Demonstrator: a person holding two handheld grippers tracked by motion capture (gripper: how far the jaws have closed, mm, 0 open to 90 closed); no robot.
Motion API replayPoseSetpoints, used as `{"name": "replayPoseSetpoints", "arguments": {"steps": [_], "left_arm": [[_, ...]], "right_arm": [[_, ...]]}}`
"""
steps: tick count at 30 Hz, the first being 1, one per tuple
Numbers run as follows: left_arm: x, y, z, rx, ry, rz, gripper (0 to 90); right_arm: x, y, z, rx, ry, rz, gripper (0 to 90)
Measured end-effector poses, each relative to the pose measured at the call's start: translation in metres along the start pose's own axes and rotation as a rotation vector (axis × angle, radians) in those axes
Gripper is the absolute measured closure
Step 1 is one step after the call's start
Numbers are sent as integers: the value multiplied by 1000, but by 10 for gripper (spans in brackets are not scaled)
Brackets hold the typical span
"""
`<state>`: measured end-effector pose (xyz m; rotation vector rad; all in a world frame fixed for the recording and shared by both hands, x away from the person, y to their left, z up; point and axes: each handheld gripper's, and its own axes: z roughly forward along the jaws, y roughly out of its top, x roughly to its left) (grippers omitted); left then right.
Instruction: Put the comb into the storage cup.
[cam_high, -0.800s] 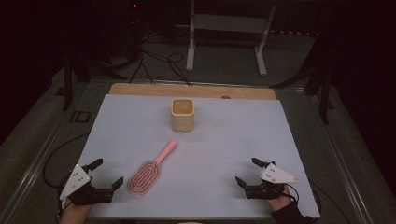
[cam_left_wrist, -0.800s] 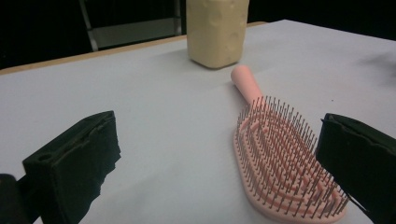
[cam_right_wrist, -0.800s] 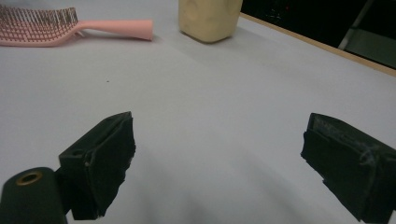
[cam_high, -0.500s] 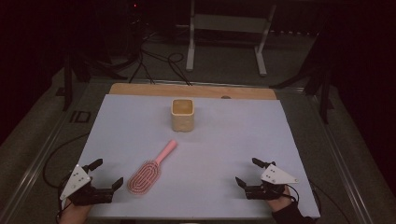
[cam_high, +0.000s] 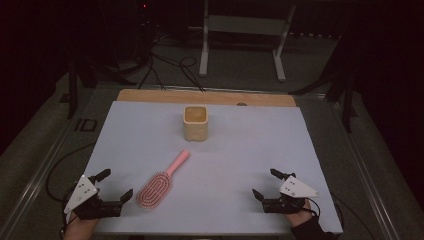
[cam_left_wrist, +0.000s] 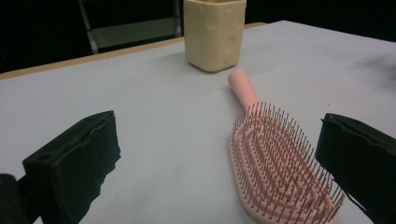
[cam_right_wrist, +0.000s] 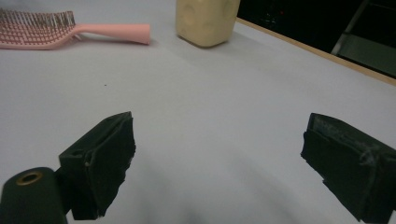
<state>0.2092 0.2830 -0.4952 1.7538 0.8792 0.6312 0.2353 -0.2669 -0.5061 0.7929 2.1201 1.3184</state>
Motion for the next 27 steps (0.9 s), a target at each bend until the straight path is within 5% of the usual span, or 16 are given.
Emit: {"name": "replayPoseSetpoints", "arguments": {"steps": [12,27], "left_arm": [[5,27,-5,5,42,-6,0],[7,68,6,68,-21,-51,0]], "right_arm": [[3,2,2,-2,1,-11,92],[3,2,2,-5,6,-2,92]]}}
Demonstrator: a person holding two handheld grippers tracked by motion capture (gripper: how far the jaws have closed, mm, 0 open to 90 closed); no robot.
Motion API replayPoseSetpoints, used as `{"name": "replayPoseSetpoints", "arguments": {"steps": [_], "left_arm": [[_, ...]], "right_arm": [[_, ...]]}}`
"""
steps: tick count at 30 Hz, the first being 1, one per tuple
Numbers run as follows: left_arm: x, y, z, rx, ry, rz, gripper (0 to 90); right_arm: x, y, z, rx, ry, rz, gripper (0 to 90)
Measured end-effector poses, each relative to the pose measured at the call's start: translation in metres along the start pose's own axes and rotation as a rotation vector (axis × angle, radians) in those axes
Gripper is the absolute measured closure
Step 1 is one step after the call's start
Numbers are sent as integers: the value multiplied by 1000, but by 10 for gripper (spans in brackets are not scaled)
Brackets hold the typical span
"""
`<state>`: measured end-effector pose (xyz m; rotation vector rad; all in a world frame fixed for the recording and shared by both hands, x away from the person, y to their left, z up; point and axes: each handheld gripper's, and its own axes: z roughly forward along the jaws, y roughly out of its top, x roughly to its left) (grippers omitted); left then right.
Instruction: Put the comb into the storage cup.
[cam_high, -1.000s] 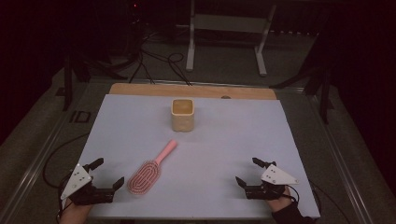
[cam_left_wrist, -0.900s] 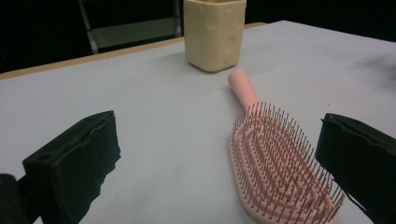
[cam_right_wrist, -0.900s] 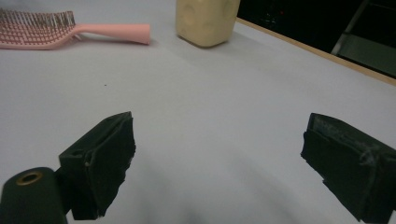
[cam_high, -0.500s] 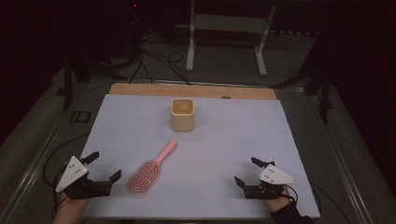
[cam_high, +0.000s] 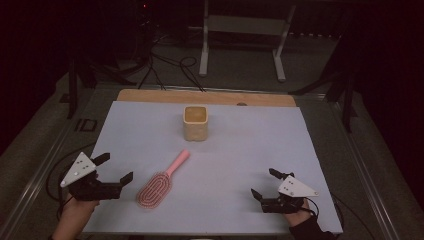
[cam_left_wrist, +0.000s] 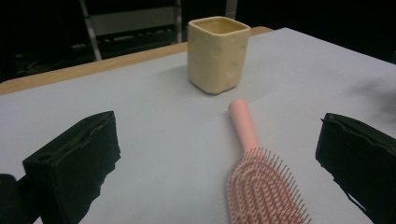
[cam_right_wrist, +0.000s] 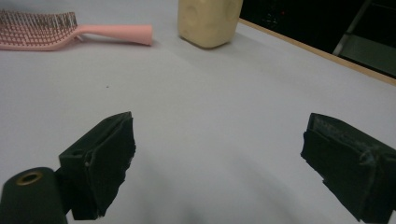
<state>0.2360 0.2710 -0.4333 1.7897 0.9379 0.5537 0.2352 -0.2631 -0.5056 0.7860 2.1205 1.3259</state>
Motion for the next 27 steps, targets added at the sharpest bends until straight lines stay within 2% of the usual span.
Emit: {"name": "replayPoseSetpoints", "arguments": {"steps": [1,3,7,8,10,13,15,17,22,27], "left_arm": [[-1,6,3,5,-27,-8,0],[-2,9,4,6,-26,-5,0],[-3,21,10,4,-64,-25,0],[-4,25,14,5,-78,-14,0],[-5,27,16,2,-77,-7,0],[-7,35,23,10,-102,-6,0],[-10,39,28,18,-99,20,18],[-15,45,36,23,-116,44,41],[-20,52,48,43,-156,63,74],[-29,56,65,67,-190,106,104]], "right_arm": [[0,0,0,-1,0,-1,92],[-1,0,0,-4,-1,-3,92],[0,0,0,-4,1,0,93],[-1,0,0,-5,2,-1,93],[-1,0,0,-4,3,1,92],[-1,0,0,-2,4,3,92],[-1,0,0,-2,7,5,93],[-1,0,1,0,8,1,93],[-1,0,1,0,11,0,92],[-1,0,1,-3,12,4,93]]}}
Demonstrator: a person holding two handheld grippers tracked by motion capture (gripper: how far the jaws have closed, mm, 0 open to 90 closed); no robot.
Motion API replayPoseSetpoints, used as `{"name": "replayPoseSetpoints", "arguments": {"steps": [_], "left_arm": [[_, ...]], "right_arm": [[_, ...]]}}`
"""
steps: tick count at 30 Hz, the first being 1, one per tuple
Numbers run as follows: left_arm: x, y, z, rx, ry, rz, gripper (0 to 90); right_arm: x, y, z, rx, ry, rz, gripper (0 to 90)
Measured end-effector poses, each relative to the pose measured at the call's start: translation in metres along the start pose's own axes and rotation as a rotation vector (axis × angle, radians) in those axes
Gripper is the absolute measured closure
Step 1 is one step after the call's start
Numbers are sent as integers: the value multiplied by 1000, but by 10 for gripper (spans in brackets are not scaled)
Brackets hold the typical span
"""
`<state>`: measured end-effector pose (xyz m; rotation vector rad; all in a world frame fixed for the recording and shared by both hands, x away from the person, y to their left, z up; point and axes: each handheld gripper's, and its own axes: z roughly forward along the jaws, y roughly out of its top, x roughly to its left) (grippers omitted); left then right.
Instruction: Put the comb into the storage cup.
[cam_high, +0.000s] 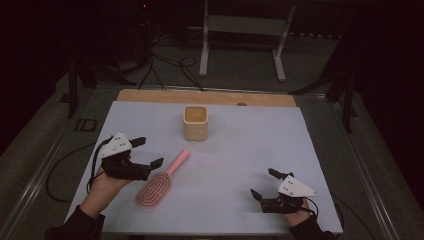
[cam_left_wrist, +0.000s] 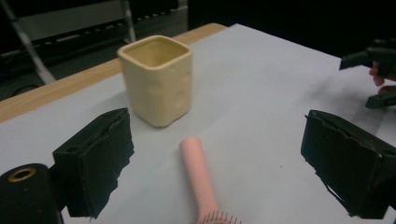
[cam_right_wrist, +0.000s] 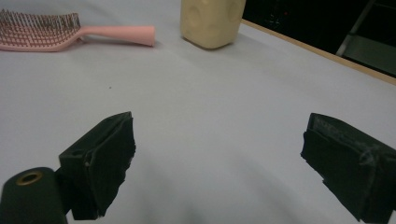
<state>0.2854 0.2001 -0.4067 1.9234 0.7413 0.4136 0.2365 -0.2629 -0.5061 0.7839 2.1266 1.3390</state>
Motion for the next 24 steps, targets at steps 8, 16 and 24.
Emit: {"name": "replayPoseSetpoints", "arguments": {"steps": [8,16,24], "left_arm": [[-6,3,27,53,-63,34,198],[-7,-2,54,124,-97,78,385],[-12,-9,79,230,-110,143,569]], "right_arm": [[1,0,1,4,6,-2,93],[1,0,1,3,10,-9,93],[1,0,2,8,20,-6,93]]}}
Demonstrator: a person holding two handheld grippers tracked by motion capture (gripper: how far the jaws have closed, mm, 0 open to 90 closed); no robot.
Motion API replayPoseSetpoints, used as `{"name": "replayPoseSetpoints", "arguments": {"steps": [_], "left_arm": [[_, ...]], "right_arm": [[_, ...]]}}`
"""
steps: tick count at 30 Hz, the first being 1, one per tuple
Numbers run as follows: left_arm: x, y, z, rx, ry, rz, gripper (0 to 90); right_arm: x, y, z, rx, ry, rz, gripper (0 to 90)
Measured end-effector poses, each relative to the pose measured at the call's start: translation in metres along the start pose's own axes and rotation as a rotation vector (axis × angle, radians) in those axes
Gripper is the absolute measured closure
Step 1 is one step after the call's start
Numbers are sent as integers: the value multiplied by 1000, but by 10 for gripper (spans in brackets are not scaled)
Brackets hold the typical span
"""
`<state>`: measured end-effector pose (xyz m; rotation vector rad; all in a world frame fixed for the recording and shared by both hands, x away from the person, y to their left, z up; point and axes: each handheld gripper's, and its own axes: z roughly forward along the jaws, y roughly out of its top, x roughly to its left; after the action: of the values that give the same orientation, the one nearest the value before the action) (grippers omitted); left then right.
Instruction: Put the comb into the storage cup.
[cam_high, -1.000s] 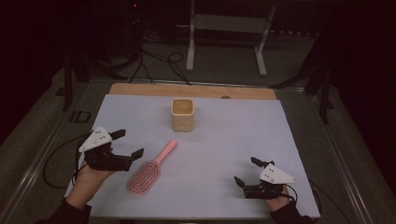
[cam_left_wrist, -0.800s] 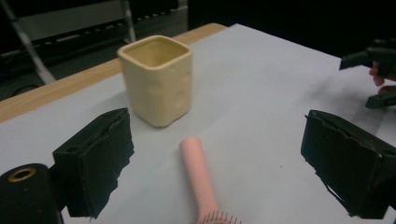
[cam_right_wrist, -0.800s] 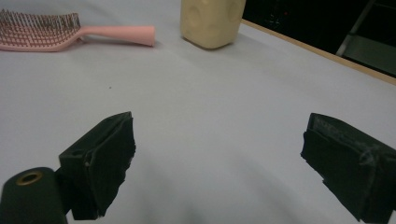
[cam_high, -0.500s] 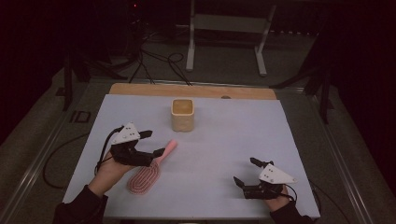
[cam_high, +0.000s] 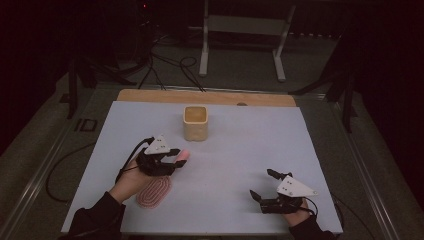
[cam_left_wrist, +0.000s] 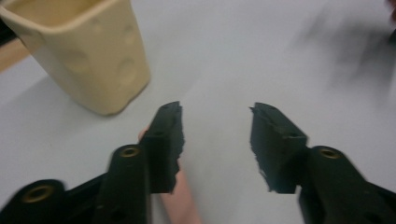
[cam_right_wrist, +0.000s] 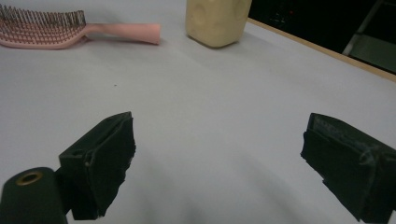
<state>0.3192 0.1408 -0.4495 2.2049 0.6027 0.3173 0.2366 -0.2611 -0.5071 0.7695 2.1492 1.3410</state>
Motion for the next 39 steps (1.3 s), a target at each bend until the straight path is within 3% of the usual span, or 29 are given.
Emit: {"name": "replayPoseSetpoints", "arguments": {"steps": [3,11,12,16,27,36,39], "left_arm": [[-1,0,8,35,3,20,598],[2,-1,28,126,-9,49,820],[3,-2,33,161,-2,45,842],[7,-4,40,188,-24,27,894],[11,-3,56,248,-53,50,898],[18,-4,64,285,-42,35,899],[22,-6,65,285,-40,9,899]], "right_arm": [[0,0,0,-2,1,-2,93],[0,0,0,-3,8,2,93],[0,0,0,-2,8,-1,93],[0,0,0,-3,10,1,93],[0,0,0,-2,12,2,93],[0,0,0,-1,13,2,93],[0,0,1,-2,14,4,93]]}}
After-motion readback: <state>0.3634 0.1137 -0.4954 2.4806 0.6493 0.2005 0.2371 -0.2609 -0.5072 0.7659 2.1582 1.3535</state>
